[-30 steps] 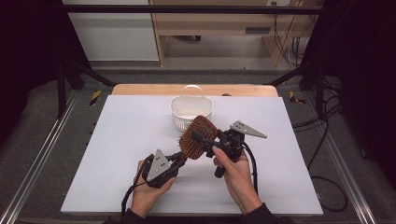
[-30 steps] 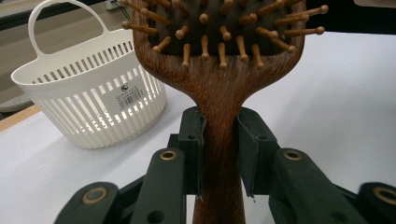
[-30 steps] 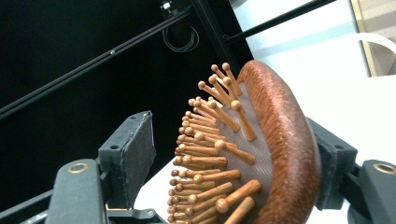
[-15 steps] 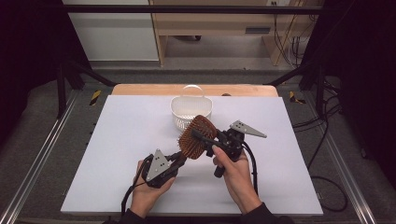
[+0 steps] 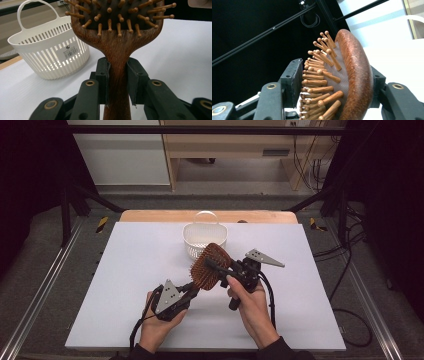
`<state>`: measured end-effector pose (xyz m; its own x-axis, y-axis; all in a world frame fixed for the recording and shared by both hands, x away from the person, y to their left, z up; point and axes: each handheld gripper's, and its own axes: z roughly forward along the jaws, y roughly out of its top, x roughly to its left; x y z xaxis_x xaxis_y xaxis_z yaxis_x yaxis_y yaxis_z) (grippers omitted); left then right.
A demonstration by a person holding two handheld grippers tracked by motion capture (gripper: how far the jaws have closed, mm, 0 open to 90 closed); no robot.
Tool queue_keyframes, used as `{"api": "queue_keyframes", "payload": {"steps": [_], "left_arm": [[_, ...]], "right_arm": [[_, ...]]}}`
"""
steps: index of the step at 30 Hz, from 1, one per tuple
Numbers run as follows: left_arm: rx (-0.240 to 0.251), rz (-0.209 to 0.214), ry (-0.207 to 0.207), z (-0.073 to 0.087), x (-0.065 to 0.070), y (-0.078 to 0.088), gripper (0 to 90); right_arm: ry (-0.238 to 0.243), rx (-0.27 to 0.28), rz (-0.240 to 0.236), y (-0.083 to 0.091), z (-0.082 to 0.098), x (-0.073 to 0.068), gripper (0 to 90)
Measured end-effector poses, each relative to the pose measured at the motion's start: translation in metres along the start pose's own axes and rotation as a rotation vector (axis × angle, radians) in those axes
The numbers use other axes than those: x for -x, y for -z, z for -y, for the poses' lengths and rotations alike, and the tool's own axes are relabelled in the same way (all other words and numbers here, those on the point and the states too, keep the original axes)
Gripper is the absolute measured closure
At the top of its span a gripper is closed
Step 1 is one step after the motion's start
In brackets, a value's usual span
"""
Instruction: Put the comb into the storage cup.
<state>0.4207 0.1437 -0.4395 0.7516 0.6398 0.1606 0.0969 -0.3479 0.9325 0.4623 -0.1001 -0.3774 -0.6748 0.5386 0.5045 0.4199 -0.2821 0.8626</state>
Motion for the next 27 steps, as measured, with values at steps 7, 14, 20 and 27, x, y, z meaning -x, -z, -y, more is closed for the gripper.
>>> {"api": "queue_keyframes", "payload": {"steps": [7, 14, 20, 27], "left_arm": [[-0.005, 0.001, 0.004, 0.0008, -0.0009, 0.0002, 72.4], [-0.006, -0.001, 0.004, 0.001, -0.0011, 0.0001, 72.4], [-0.005, -0.001, 0.007, 0.0012, -0.0016, 0.0005, 72.4], [-0.009, 0.0, 0.01, 0.0018, -0.0019, 0.0004, 72.4]], "right_arm": [[-0.005, -0.001, -0.001, -0.0014, 0.0008, -0.0005, 44.3], [-0.01, 0.0, -0.006, -0.0017, 0.0007, -0.0005, 45.7], [-0.01, -0.001, -0.006, -0.0024, 0.0007, -0.001, 46.6], [-0.003, -0.006, -0.004, -0.0031, 0.0009, -0.0012, 47.3]]}}
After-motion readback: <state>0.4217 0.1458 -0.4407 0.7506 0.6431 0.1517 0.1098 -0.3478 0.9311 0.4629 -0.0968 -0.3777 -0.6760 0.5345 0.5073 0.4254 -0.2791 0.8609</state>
